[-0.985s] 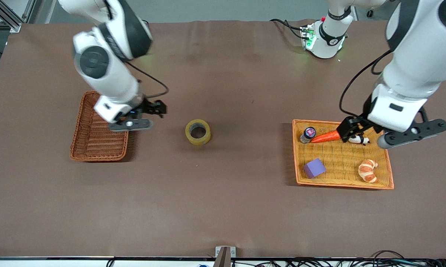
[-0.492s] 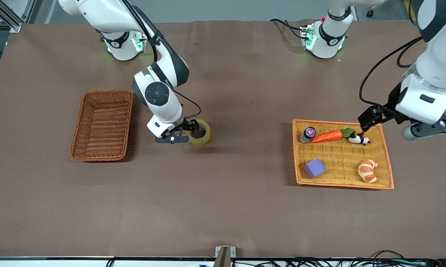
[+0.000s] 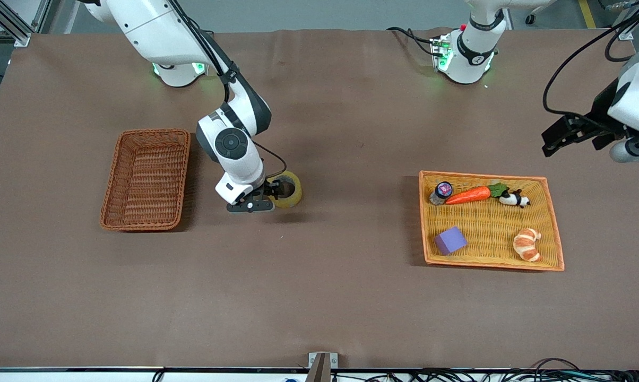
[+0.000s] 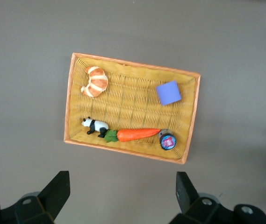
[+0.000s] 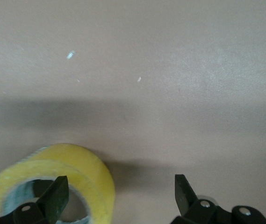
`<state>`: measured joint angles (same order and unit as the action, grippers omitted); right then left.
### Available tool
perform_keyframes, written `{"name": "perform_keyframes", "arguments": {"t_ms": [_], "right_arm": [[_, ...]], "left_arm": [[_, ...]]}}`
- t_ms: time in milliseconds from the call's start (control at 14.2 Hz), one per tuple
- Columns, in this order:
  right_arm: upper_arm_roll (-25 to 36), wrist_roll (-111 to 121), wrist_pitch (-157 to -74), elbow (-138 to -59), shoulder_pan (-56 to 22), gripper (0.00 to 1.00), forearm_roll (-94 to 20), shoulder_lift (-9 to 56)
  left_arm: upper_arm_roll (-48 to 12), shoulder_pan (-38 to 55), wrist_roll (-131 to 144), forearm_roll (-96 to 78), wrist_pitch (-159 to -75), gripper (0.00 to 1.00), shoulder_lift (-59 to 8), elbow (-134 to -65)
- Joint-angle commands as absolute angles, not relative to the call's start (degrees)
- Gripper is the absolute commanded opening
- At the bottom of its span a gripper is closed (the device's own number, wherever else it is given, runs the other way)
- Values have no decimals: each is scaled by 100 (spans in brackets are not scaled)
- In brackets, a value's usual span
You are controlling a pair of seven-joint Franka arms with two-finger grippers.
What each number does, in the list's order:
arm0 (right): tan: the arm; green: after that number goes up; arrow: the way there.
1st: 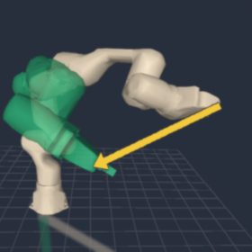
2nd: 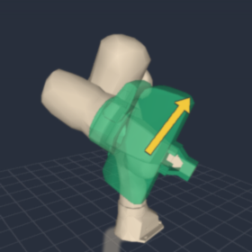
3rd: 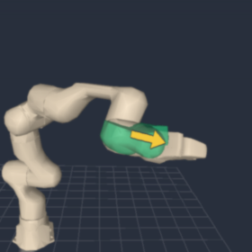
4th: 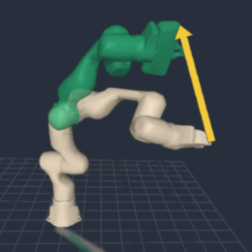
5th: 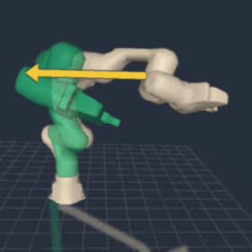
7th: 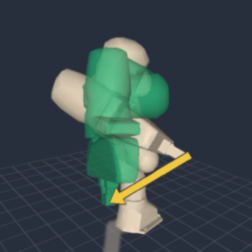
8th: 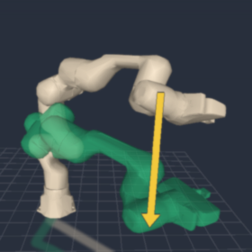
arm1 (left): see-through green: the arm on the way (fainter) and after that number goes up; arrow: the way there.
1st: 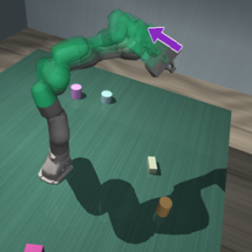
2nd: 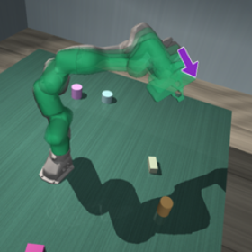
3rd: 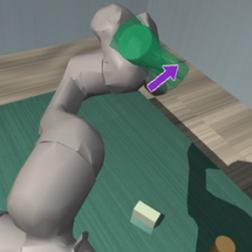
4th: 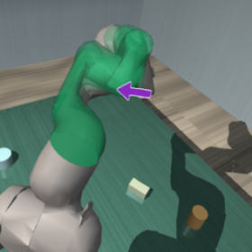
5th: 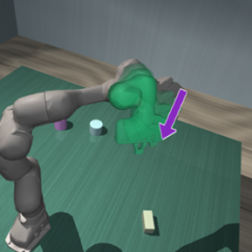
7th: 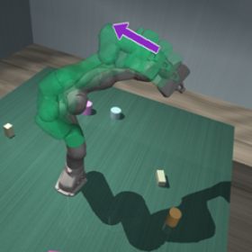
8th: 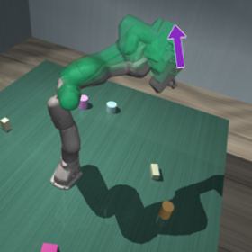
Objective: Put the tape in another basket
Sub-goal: 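Lower the right gripper onto the tape while the left gripper withdraws, then close the right gripper on the tape roll's rim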
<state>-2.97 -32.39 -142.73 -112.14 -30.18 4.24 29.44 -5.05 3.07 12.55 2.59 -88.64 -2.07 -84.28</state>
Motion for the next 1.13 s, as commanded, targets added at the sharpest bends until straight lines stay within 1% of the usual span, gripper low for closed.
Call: {"name": "perform_keyframes", "arguments": {"t_ms": [0, 70, 211, 281, 563, 774, 1055], "right_arm": [[-352, -3340, -14440, -11382, -2997, 100, 580, 2891], [-352, -3340, -14449, -11364, -3006, 99, 597, 2944], [-351, -3340, -14519, -11364, -3023, 92, 755, 2979], [-352, -3349, -14520, -11356, -3015, 90, 799, 3023], [-378, -3463, -14318, -11329, -3006, 92, 800, 2989], [-483, -3542, -13669, -11181, -2997, 93, 800, 2795], [-483, -3551, -13684, -11153, -2997, 94, 800, 2812]], "left_arm": [[-369, 316, 819, 158, -8938, 100, 141, -8824], [-360, 316, 800, 158, -8938, 100, 132, -8833], [-360, 343, 756, 158, -8938, 100, 149, -8842], [-360, 360, 721, 158, -8938, 100, 141, -8842], [-360, 396, 721, 141, -8956, 100, 132, -8859], [-369, 404, 703, 141, -8939, 100, 132, -8859], [-404, 483, 712, 158, -8825, 100, 158, -8868]]}}
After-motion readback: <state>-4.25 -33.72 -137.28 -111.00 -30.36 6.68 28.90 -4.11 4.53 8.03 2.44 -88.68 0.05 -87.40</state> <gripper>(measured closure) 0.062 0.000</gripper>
